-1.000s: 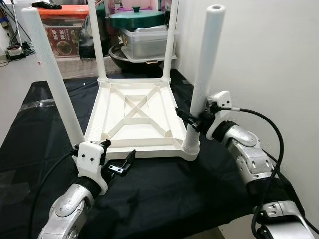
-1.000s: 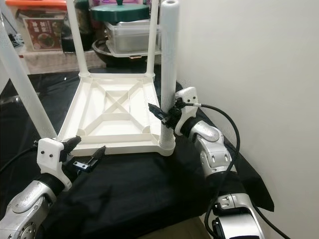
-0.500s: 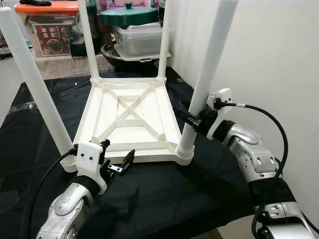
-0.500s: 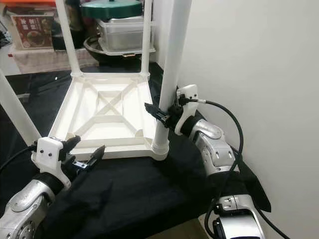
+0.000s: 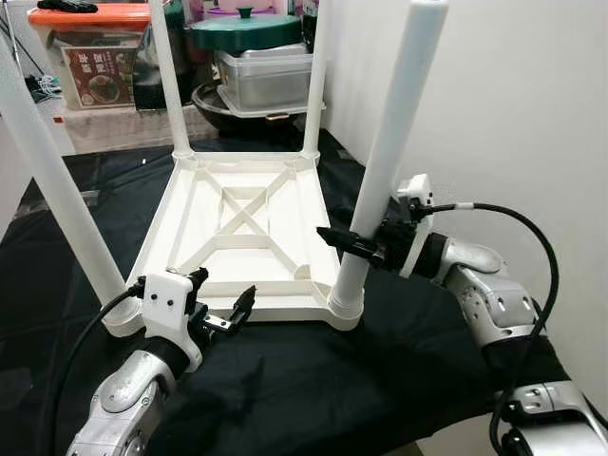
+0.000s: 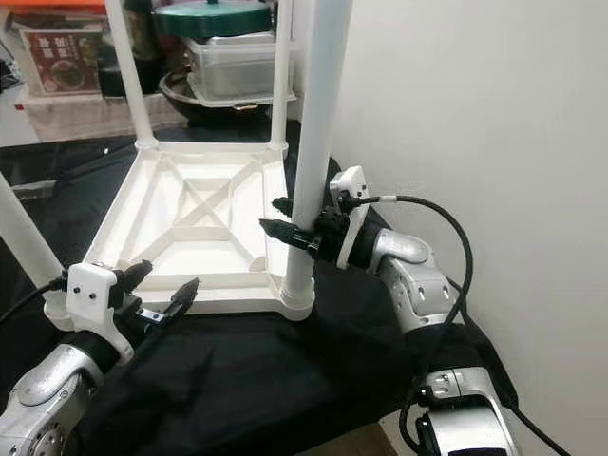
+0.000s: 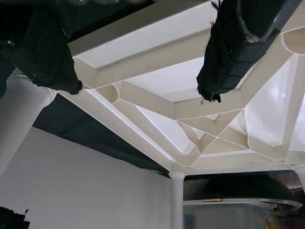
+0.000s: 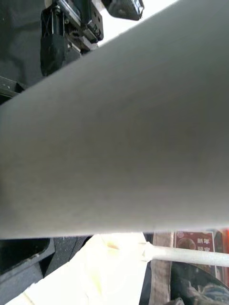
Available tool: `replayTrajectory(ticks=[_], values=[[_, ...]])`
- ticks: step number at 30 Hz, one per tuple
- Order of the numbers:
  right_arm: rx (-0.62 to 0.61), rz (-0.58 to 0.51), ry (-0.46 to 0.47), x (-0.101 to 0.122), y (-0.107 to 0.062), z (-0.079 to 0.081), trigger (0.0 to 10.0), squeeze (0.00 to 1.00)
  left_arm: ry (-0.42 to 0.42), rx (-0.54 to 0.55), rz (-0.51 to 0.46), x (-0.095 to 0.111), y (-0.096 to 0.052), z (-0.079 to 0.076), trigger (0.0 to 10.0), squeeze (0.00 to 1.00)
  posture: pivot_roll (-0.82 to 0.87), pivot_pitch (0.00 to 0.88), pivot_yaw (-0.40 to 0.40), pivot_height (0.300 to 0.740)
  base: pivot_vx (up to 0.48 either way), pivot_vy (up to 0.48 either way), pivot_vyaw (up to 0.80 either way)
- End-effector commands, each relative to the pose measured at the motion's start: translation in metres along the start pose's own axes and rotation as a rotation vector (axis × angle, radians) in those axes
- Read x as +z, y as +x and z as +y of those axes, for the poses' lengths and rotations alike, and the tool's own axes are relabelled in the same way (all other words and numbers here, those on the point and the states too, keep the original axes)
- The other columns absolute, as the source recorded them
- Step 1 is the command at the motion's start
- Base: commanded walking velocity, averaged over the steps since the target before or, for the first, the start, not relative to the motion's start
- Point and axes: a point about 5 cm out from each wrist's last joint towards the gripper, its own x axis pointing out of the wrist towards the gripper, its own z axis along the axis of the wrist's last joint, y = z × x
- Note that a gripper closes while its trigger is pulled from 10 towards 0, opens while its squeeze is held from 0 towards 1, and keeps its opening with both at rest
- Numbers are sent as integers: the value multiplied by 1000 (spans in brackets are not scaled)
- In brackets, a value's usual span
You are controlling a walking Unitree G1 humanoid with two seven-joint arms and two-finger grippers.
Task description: Building children table
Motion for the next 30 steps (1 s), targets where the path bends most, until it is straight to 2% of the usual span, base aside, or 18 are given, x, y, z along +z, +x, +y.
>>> replayTrajectory(ticks=[1,4,5,6,7,8,9,10,11,12,14,16,17,19,21,25,29,30], values=[[65,80,140,-34,8,13,10000,0,-11,8,30,-5,-2,1,10000,0,34,0,-66,740,0,0,0],[32,90,132,-40,11,12,10000,0,-11,11,33,-6,-2,2,10000,0,38,0,-68,740,0,0,0],[-54,124,133,-47,13,8,10000,0,-9,12,34,-6,-3,2,10000,0,37,0,-67,740,0,0,0],[-54,124,133,-47,13,8,10000,0,-9,12,34,-6,-3,2,10000,0,37,0,-67,740,0,0,0],[-136,145,140,-51,14,5,10000,0,-9,13,34,-7,-3,2,10000,0,36,0,-68,740,0,0,0],[-334,180,177,-59,13,-6,10000,0,-7,16,33,-6,-3,2,10000,0,37,0,-73,740,0,0,0],[-468,206,203,-64,11,-13,10000,0,-5,19,32,-6,-3,3,10000,0,37,0,-73,740,0,0,0],[-468,206,203,-64,11,-13,10000,0,-5,19,32,-6,-3,3,10000,0,37,0,-73,740,0,0,0],[-542,221,221,-66,10,-17,10000,0,-4,20,31,-6,-3,3,10000,0,37,0,-73,740,0,0,0],[-750,208,273,-72,1,-20,10000,0,-2,30,30,-6,-4,4,10000,0,42,0,-79,740,0,0,0],[-978,197,343,-82,-11,-16,10000,0,3,40,28,-5,-4,6,10000,0,47,0,-71,740,0,0,0],[-1029,198,362,-85,-14,-12,10000,0,4,41,28,-5,-4,6,10000,0,47,0,-71,740,0,0,0],[-1034,195,380,-86,-11,-3,10000,0,9,39,31,-5,-4,6,10000,0,48,0,-64,740,0,0,0],[-1034,195,380,-86,-11,-3,10000,0,9,39,31,-5,-4,6,10000,0,48,0,-64,740,0,0,0],[-1050,186,342,-81,-8,9,10000,0,15,37,33,-4,-3,9,10000,0,32,0,-48,740,0,0,0],[-1116,191,336,-78,-9,7,10000,0,24,39,40,-5,0,12,10000,0,27,0,-48,740,0,0,0],[-1107,188,338,-77,-4,9,10000,0,23,51,41,-5,2,13,10000,0,27,0,-49,740,0,0,0],[-1094,175,343,-75,-2,10,10000,247,21,52,41,-5,2,13,10000,0,27,0,-50,740,0,0,0]])
